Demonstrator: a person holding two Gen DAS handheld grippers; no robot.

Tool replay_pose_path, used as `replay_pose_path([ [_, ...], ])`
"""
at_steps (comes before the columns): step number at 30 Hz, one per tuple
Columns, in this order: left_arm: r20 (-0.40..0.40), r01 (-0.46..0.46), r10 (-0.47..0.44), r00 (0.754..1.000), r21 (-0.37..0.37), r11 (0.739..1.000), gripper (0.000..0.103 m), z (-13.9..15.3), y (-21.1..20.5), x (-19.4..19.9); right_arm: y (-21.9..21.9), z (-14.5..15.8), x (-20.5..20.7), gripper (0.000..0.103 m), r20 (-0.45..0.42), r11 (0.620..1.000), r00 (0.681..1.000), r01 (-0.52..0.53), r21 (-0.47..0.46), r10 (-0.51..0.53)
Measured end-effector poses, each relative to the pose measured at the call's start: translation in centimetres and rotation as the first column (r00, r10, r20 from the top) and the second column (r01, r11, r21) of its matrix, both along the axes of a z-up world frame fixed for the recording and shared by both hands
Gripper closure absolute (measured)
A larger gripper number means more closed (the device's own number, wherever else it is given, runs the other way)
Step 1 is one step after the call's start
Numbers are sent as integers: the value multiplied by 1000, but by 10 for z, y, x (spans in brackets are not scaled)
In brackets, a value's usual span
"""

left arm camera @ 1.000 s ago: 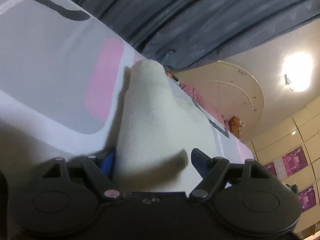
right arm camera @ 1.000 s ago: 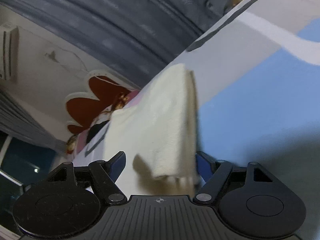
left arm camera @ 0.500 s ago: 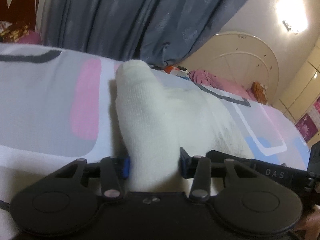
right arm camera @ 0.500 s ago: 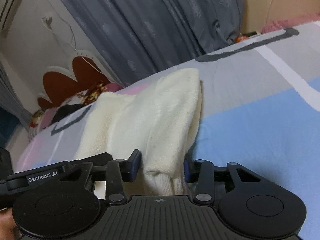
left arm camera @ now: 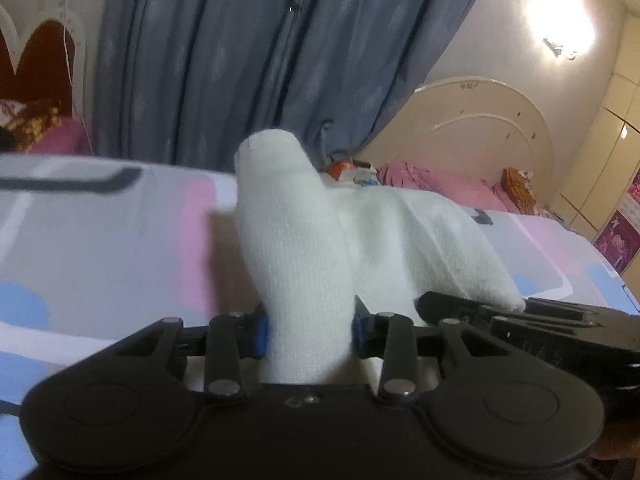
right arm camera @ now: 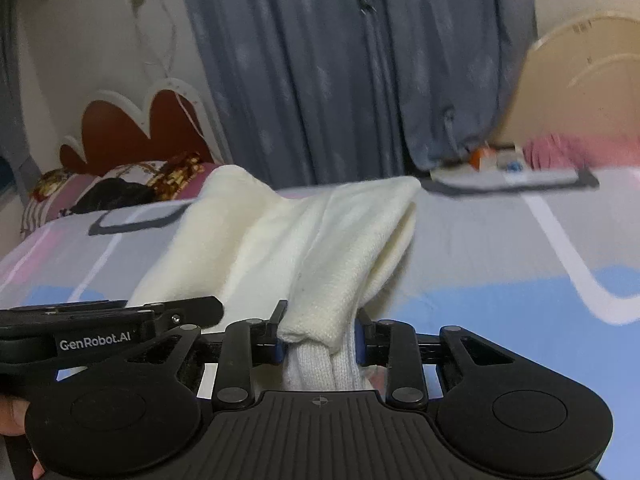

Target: Fold small clothes

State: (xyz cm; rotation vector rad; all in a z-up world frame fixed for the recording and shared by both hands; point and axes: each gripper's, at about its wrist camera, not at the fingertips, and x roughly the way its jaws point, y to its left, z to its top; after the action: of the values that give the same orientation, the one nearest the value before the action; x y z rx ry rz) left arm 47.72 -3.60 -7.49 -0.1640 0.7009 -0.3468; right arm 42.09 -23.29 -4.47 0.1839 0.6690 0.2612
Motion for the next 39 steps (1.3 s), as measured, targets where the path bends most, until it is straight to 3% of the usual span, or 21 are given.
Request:
replay_pose_path([
  [6, 10, -10, 10, 1000, 27, 1000, 68, 17, 59, -25, 61, 15, -24, 73, 36, 1000, 999, -29, 3, 29],
  [13, -35, -79, 81, 996, 45, 996, 68, 17, 160, -46, 167, 19, -27, 73, 24, 992, 993, -118, 45, 117],
  [21, -90, -133, 137, 987, 54, 990, 66, -4, 232, -57, 259, -12, -20, 73, -33, 979, 982, -183, 87, 187],
  [22, -104, -134, 139, 985, 51, 990, 61, -13, 237, -56, 264, -16, -18, 73, -44, 979, 981, -185, 90, 189],
  [25, -120, -179, 177, 977, 0, 984, 26, -33, 254, -56, 269, -42, -7, 73, -110, 985, 980, -155, 82, 163],
  [28, -118, -172, 168, 979, -19, 985, 24, -31, 264, -59, 257, -50, 2, 70, -130, 979, 979, -138, 150, 158],
  [30, -85, -181, 181, 980, 4, 983, 28, -19, 270, -66, 251, -43, 5, 69, -142, 976, 975, -151, 156, 173],
  [31, -39, -192, 193, 980, 12, 981, 37, -12, 273, -71, 245, -35, 4, 68, -121, 978, 980, -139, 156, 158],
  [33, 43, -206, 205, 978, 21, 978, 44, 8, 275, -76, 229, -17, -3, 61, -26, 987, 995, -90, 132, 95],
  [36, 72, -132, 131, 989, 6, 991, 50, 20, 261, -55, 234, -2, 4, 62, 35, 988, 994, -107, 113, 103],
  [37, 64, -106, 104, 992, 18, 994, 53, 19, 253, -44, 242, -2, 9, 64, 43, 988, 991, -127, 86, 124],
  [39, 19, -76, 75, 997, 18, 997, 60, 9, 239, -23, 263, -7, 22, 81, 14, 986, 987, -163, 38, 163],
])
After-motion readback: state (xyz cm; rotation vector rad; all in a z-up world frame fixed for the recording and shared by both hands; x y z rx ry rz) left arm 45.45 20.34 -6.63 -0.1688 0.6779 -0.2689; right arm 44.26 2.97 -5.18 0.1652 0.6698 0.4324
